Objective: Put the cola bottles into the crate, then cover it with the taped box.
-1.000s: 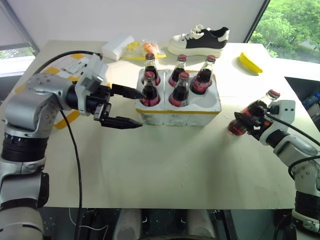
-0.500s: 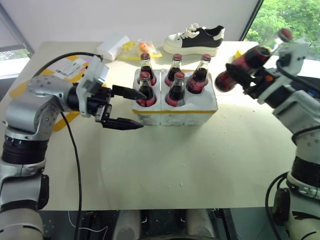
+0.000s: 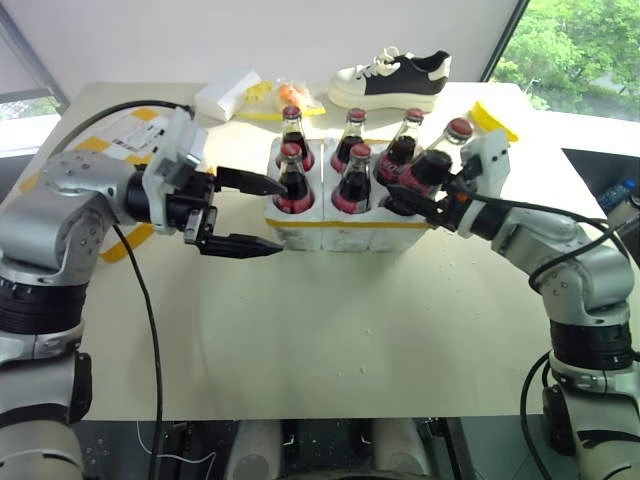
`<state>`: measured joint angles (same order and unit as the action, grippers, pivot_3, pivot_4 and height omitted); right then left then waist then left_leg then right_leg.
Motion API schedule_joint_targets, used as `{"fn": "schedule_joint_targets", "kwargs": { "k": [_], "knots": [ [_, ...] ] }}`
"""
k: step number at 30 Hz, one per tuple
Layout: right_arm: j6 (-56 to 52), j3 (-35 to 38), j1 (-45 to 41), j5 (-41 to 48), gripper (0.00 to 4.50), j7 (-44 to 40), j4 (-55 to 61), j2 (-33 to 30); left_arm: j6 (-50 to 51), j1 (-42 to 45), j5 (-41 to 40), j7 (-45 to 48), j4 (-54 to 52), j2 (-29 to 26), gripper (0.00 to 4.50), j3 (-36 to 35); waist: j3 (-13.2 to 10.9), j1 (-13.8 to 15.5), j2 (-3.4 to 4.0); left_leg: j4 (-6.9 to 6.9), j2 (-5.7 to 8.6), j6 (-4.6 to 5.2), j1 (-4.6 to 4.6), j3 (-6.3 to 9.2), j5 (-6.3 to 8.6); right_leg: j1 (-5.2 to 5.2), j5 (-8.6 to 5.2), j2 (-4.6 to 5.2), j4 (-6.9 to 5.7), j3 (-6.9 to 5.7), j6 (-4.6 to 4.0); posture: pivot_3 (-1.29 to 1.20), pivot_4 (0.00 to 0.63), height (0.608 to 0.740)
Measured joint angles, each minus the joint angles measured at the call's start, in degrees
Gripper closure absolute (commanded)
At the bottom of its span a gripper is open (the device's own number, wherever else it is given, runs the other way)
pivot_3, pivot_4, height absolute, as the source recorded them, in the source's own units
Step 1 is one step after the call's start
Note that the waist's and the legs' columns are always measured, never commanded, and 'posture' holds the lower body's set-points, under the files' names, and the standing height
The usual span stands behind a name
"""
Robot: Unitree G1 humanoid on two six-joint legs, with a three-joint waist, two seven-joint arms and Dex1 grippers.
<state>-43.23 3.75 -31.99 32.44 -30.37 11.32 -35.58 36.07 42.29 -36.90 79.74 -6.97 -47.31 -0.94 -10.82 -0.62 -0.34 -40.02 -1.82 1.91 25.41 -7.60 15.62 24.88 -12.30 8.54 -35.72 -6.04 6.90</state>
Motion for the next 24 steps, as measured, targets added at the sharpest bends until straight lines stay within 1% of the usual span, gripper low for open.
{"fn": "schedule_joint_targets", "kwargs": {
  "k": [1, 3, 4, 5, 10, 13, 18, 21, 24],
  "knots": [
    [0.5, -1.1, -0.1, -1.1, 1.65, -0.6, -0.8, -0.4, 0.0, 0.0, 0.0, 0.0, -0.1, 0.0, 0.0, 0.0, 0.0, 0.0, -0.01, 0.0, 0.0, 0.0, 0.0, 0.0, 0.0, -0.01, 0.0, 0.0, 0.02, 0.0, 0.0, 0.0, 0.15, 0.74],
    [1.5, -2.9, -0.8, -3.1, 0.62, -2.0, -3.1, -0.4, 0.0, 0.0, -0.1, -0.2, -0.1, 0.0, 0.0, 0.0, 0.0, 0.0, -0.01, 0.0, 0.0, 0.0, 0.0, 0.0, 0.0, -0.01, 0.0, 0.0, 0.02, 0.0, 0.0, 0.0, 0.15, 0.74],
    [1.5, -3.3, -0.9, -3.5, 0.2, -2.5, -3.7, -0.4, 0.0, 0.0, -0.1, -0.3, -0.2, 0.0, 0.0, 0.0, 0.0, 0.0, -0.01, 0.0, 0.0, 0.0, 0.0, 0.0, 0.0, -0.01, 0.0, 0.0, 0.02, 0.0, 0.0, 0.0, 0.15, 0.74],
    [2.0, -3.5, -1.0, -4.0, 0.02, -3.1, -4.2, -0.3, 0.0, 0.0, -0.1, -0.4, -0.2, 0.0, 0.0, 0.0, 0.0, 0.0, -0.01, 0.0, 0.0, 0.0, 0.0, 0.0, 0.0, -0.01, 0.0, 0.0, 0.02, -0.01, 0.0, 0.0, 0.15, 0.74],
    [2.4, -3.7, -1.7, -5.2, 0.02, -4.3, -4.7, -0.5, 0.0, 0.0, -0.1, -0.8, -0.3, 0.0, 0.0, -0.1, 0.0, 0.0, -0.02, -0.01, 0.0, -0.01, -0.02, 0.0, 0.0, -0.02, 0.0, 0.0, 0.01, -0.01, 0.0, 0.0, 0.15, 0.74],
    [1.1, -1.7, -1.5, -3.9, 0.02, -5.9, -3.2, -2.4, 0.0, -0.5, -0.1, -1.2, -0.8, -0.4, 0.0, -0.3, 0.0, 0.0, -0.01, -0.01, 0.0, 0.0, -0.02, 0.0, 0.0, -0.02, 0.0, 0.01, 0.02, -0.01, 0.0, 0.0, 0.15, 0.74],
    [-2.7, 9.6, 1.2, 2.7, 0.02, -12.2, 2.2, -12.3, 0.2, -4.1, -0.2, -3.0, -2.6, -3.7, 0.0, -3.4, 0.0, 0.0, -0.02, 0.01, -0.02, 0.0, -0.03, 0.02, 0.0, -0.03, 0.0, 0.01, 0.08, -0.01, 0.0, 0.0, 0.15, 0.74],
    [-6.1, 15.7, 1.3, 8.5, 0.02, -15.8, 3.9, -16.3, 0.1, -6.6, -0.2, -5.7, -4.3, -5.5, 0.0, -6.9, 0.0, -0.1, -0.02, 0.01, -0.05, 0.0, -0.08, 0.1, 0.01, -0.04, 0.01, 0.01, 0.07, 0.0, -0.01, 0.0, 0.15, 0.74],
    [-9.5, 20.2, 1.3, 13.9, 0.02, -19.0, 4.0, -19.7, -1.1, -10.9, 2.2, -9.9, -5.9, -7.7, 0.0, -10.6, 0.0, -0.2, -0.02, 0.03, -0.06, 0.01, -0.09, 0.1, 0.01, -0.04, 0.01, 0.02, 0.06, 0.0, -0.01, 0.0, 0.15, 0.74]
  ]
}}
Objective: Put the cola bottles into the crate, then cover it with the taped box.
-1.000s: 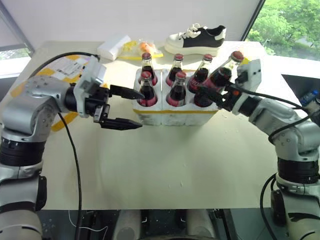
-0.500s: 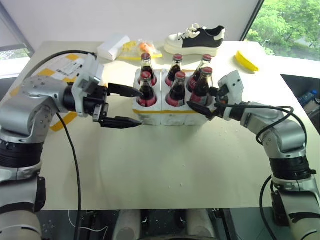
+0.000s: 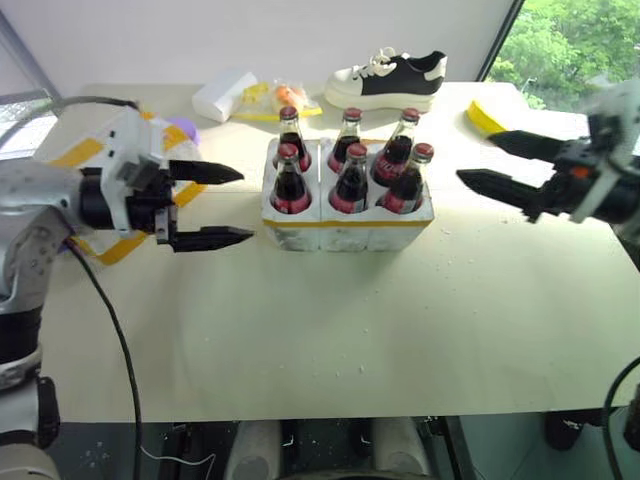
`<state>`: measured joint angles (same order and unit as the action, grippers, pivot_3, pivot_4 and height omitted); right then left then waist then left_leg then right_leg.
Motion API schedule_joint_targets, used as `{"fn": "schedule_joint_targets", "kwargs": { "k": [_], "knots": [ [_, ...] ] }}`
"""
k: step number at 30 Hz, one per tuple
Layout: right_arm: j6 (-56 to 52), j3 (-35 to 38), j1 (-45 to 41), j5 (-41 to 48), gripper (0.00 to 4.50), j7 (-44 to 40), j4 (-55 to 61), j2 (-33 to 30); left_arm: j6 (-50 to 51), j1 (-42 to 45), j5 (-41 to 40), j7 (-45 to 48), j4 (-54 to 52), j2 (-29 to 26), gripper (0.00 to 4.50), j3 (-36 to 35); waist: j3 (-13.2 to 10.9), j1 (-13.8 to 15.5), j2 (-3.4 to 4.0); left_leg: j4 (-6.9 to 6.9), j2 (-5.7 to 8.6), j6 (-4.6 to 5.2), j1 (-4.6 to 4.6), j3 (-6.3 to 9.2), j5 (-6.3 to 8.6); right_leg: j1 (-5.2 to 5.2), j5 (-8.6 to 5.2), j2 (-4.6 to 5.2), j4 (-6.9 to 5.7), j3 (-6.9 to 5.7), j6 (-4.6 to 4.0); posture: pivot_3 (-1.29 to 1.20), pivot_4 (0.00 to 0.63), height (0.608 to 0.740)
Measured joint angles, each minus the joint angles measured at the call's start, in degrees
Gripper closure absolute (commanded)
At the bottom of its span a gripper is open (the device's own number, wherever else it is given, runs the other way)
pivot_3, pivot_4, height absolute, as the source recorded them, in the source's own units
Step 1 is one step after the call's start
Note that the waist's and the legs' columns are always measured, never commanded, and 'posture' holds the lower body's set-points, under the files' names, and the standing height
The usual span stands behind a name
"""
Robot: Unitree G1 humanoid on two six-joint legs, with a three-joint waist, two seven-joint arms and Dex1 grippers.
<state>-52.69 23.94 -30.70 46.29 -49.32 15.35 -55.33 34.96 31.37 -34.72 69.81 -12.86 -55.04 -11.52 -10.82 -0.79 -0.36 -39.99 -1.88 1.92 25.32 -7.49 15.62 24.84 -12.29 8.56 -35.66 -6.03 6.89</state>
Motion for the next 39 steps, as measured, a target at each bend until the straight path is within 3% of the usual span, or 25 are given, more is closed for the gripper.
{"fn": "schedule_joint_targets", "kwargs": {
  "k": [4, 7, 11, 14, 19, 23, 32, 39],
  "knots": [
    [-1.9, 2.7, -0.1, 5.7, 0.02, -4.2, 0.5, -2.2, -6.9, -12.1, 11.8, -7.0, -1.7, -5.8, 0.0, -4.8, 0.0, -0.2, -0.01, 0.03, -0.03, 0.0, -0.01, -0.03, 0.02, 0.03, 0.01, 0.01, 0.06, 0.0, -0.01, 0.0, 0.15, 0.74],
    [-2.2, 2.8, -0.8, 8.9, 0.02, -5.2, 1.0, -2.1, -16.1, -27.2, 25.9, -12.4, -0.3, -9.6, 0.0, -10.0, 0.0, -0.3, 0.02, 0.14, -0.1, -0.01, 0.06, -0.1, 0.04, 0.22, 0.04, 0.05, 0.11, 0.01, -0.06, 0.0, 0.15, 0.74],
    [-1.8, 0.6, -1.6, 10.3, 0.02, -6.7, 1.3, -1.9, -20.0, -39.2, 36.7, -20.2, -0.3, -6.4, 0.0, -19.2, 0.0, 0.2, 0.0, 0.19, -0.22, 0.18, 0.15, -0.1, 0.2, 0.5, 0.05, 0.13, 0.34, 0.01, -0.19, 0.0, 0.15, 0.74],
    [-1.3, -1.5, -2.3, 10.2, 0.02, -7.5, -0.1, -1.9, -23.1, -43.1, 44.8, -29.0, 1.8, -4.3, 0.0, -22.6, 0.0, 0.4, -0.02, 0.19, -0.21, 0.16, 0.15, -0.1, 0.36, 0.49, 0.03, 0.16, 0.4, 0.0, -0.4, 0.0, 0.15, 0.74],
    [-0.4, -3.1, -3.3, 10.2, 0.02, -10.0, -1.0, -2.0, -30.2, -44.2, 53.3, -39.9, 7.9, -4.0, 0.0, -22.5, 0.0, 0.2, -0.02, 0.29, -0.21, 0.14, 0.14, -0.14, 0.37, 0.52, 0.07, 0.18, 0.38, 0.01, -0.38, 0.0, 0.15, 0.74],
    [-0.3, -3.1, -3.9, 10.3, 0.02, -10.6, -1.0, -2.1, -34.4, -41.7, 56.6, -45.3, 15.3, -3.9, 0.0, -17.3, 0.0, 0.1, 0.0, 0.36, -0.24, 0.22, 0.16, -0.18, 0.27, 0.51, 0.16, 0.16, 0.31, 0.01, -0.24, 0.0, 0.15, 0.74],
    [-1.8, 0.2, -2.7, 13.0, 0.02, -7.9, 1.5, -3.2, -40.8, -26.0, 60.4, -53.8, 33.3, -3.2, 0.0, -2.3, 0.1, 0.2, -0.05, 0.37, -0.24, 0.06, 0.17, -0.28, 0.13, 0.5, 0.19, 0.17, 0.22, 0.0, -0.25, 0.0, 0.15, 0.74],
    [-2.2, 3.5, 0.2, 14.1, 0.02, -5.8, 2.8, -4.7, -41.3, -16.3, 60.5, -58.1, 44.8, -0.3, 0.0, 3.0, 0.1, 0.2, -0.09, 0.36, -0.23, 0.05, 0.15, -0.34, 0.09, 0.46, 0.19, 0.15, 0.19, 0.0, -0.23, 0.0, 0.15, 0.74]
  ]
}}
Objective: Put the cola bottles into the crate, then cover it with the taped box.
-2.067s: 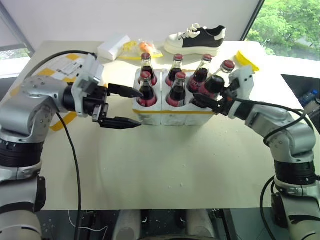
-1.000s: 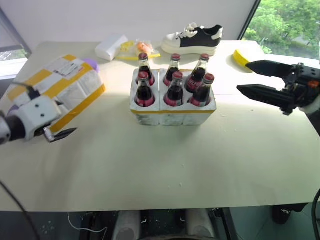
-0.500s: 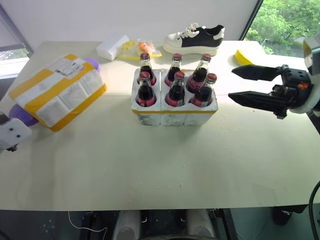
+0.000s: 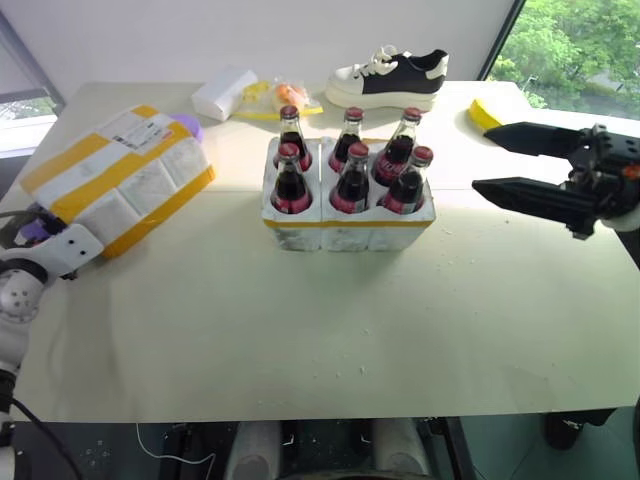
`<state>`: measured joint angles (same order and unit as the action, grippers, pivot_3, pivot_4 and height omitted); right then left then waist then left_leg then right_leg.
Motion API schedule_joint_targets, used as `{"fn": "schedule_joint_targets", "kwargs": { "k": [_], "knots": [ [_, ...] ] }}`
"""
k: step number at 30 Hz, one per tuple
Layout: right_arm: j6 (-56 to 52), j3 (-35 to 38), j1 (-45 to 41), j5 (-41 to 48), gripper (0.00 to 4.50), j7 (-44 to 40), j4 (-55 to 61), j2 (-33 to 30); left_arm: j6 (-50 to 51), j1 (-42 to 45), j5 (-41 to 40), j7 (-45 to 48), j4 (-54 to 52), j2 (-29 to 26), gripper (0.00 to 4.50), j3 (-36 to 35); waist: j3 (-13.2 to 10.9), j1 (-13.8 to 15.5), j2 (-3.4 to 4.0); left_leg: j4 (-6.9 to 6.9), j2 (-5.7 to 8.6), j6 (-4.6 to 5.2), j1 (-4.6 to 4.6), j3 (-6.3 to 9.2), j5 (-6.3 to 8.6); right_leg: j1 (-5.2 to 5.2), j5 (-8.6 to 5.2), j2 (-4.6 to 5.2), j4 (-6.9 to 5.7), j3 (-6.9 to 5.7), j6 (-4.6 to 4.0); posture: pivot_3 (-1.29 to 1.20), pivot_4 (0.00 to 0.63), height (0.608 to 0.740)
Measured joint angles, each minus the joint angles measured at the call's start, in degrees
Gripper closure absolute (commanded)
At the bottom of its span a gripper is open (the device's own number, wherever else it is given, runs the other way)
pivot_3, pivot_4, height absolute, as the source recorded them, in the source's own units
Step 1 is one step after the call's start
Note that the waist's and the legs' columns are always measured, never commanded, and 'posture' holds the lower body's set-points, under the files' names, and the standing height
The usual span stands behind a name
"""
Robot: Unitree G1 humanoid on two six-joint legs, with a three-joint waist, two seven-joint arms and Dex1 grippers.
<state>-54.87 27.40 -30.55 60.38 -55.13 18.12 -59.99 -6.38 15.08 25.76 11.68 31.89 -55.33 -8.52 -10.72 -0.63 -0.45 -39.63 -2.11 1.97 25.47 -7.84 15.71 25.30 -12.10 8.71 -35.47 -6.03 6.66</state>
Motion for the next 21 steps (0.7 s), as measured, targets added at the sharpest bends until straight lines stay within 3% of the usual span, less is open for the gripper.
{"fn": "schedule_joint_targets", "kwargs": {
  "k": [6, 10, 15, 16, 21],
  "knots": [
    [0.0, 1.5, 1.8, 0.3, 0.02, 0.9, 0.3, -1.1, -0.3, 5.1, 0.1, -2.9, 6.8, 0.8, 0.0, 3.5, 0.0, 0.0, -0.04, -0.02, 0.0, 0.01, -0.03, 0.0, 0.0, -0.04, 0.0, -0.01, -0.01, 0.0, 0.0, 0.0, 0.15, 0.74],
    [0.1, 2.1, 2.8, 0.7, 0.0, 1.8, 0.9, -1.1, -1.4, 8.0, 0.1, -3.7, 10.1, 0.7, 1.25, 5.6, 0.0, 0.1, -0.07, -0.04, 0.0, 0.01, -0.03, 0.0, -0.01, -0.04, 0.0, 0.0, -0.02, 0.0, 0.0, 0.0, 0.15, 0.74],
    [0.4, 2.2, 3.2, 1.2, 0.0, 2.3, 1.5, -1.1, -2.2, 11.1, 0.5, -5.8, 12.1, -0.6, 3.75, 6.7, 0.1, 0.2, -0.1, -0.09, 0.01, 0.02, -0.04, 0.02, 0.0, -0.07, 0.0, 0.02, -0.06, 0.0, 0.0, 0.0, 0.15, 0.74],
    [0.5, 2.2, 3.2, 1.1, 0.0, 2.4, 1.5, -1.1, -2.3, 11.6, 0.5, -5.9, 12.4, -1.1, 3.98, 6.8, 0.1, 0.2, -0.1, -0.09, 0.02, 0.02, -0.05, 0.02, 0.0, -0.07, 0.0, 0.02, -0.06, 0.0, 0.0, 0.0, 0.15, 0.74],
    [1.6, 2.1, 3.2, 0.4, 0.0, 2.0, 0.8, -1.1, -2.5, 11.9, 0.5, -6.2, 12.3, -1.5, 4.0, 7.6, 0.1, 0.1, -0.1, -0.09, 0.01, 0.01, -0.04, 0.02, -0.01, -0.07, 0.0, 0.0, -0.08, 0.0, 0.01, 0.0, 0.15, 0.74]
  ]
}}
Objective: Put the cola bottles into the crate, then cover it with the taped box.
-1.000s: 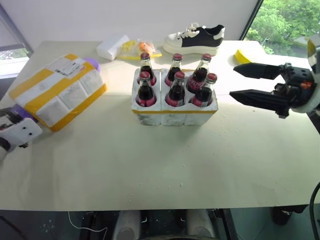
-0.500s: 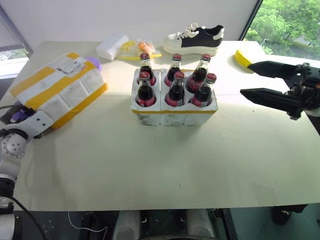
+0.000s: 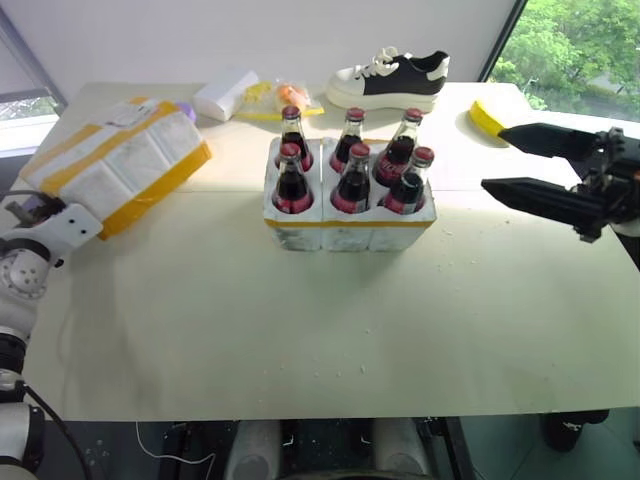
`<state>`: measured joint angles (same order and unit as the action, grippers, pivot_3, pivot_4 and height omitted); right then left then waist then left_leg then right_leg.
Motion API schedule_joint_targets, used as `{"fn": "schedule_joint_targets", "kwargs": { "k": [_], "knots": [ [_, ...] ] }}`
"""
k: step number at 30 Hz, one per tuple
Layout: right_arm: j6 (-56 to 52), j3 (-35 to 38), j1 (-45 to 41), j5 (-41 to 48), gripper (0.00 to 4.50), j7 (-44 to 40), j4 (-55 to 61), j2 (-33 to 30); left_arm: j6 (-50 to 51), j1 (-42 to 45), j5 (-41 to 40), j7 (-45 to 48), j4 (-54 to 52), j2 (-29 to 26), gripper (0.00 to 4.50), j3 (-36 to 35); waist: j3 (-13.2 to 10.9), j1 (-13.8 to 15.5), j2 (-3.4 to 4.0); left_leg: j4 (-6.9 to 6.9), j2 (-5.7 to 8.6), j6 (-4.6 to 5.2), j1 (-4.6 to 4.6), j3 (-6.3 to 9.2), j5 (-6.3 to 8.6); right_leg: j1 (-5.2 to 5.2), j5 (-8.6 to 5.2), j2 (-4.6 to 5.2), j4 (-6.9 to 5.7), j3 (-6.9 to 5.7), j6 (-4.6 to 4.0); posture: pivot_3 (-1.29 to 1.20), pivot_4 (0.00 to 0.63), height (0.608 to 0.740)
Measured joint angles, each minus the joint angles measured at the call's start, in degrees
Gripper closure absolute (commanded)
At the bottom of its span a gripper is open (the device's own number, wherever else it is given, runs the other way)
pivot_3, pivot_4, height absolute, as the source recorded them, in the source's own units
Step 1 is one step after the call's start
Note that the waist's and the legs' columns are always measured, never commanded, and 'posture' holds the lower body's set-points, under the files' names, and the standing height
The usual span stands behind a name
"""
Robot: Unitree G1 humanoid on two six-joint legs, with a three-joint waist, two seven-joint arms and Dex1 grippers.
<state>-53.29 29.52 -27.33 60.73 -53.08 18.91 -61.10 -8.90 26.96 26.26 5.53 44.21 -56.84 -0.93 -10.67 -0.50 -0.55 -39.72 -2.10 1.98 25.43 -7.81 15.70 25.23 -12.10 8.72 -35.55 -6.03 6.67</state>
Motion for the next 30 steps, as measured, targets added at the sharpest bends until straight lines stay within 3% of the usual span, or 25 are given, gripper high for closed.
{"fn": "schedule_joint_targets", "kwargs": {
  "k": [6, 13, 18, 24, 30],
  "knots": [
    [0.0, 0.0, 1.6, -1.8, 0.0, -2.0, -3.5, -1.9, -1.1, 6.1, -0.6, 2.8, -4.0, -3.0, 4.0, 0.0, 0.0, 0.3, -0.14, -0.16, 0.0, 0.02, 0.1, 0.03, 0.01, -0.01, 0.0, 0.01, -0.02, -0.02, 0.0, 0.0, 0.15, 0.74],
    [1.4, 0.6, 4.6, -5.3, 0.0, -3.4, -4.7, -3.0, -9.4, 24.0, -3.7, 10.7, -6.5, -4.4, 4.0, 0.5, 0.0, 1.1, -0.15, -0.19, 0.16, 0.02, 0.09, -0.11, 0.0, -0.03, 0.0, -0.06, -0.03, -0.03, 0.01, 0.0, 0.15, 0.74],
    [1.5, 1.9, 6.8, -6.1, 0.0, -3.3, -4.5, -3.0, -12.2, 34.2, -8.4, 18.5, -7.7, 2.6, 4.0, 2.3, 0.0, 1.4, -0.15, -0.33, 0.21, 0.07, 0.06, -0.13, 0.01, -0.24, 0.03, -0.06, 0.01, -0.03, 0.11, 0.0, 0.15, 0.74],
    [1.4, 4.8, 9.7, -6.0, 0.0, -1.4, -2.6, -2.4, -14.7, 36.0, -11.1, 27.1, -14.2, 12.7, 4.0, 7.8, 0.0, 1.2, -0.15, -0.35, 0.23, 0.08, 0.04, -0.1, 0.0, -0.27, 0.05, -0.11, 0.05, -0.03, 0.16, 0.0, 0.15, 0.74],
    [1.2, 7.1, 11.3, -5.3, 0.0, 1.2, -0.8, -1.6, -19.5, 36.0, -9.4, 29.9, -15.1, 15.3, 4.0, 11.9, 0.0, 0.7, -0.15, -0.34, 0.2, 0.06, -0.02, -0.07, -0.02, -0.28, 0.05, -0.12, 0.06, -0.03, 0.17, 0.0, 0.15, 0.74]
  ]
}}
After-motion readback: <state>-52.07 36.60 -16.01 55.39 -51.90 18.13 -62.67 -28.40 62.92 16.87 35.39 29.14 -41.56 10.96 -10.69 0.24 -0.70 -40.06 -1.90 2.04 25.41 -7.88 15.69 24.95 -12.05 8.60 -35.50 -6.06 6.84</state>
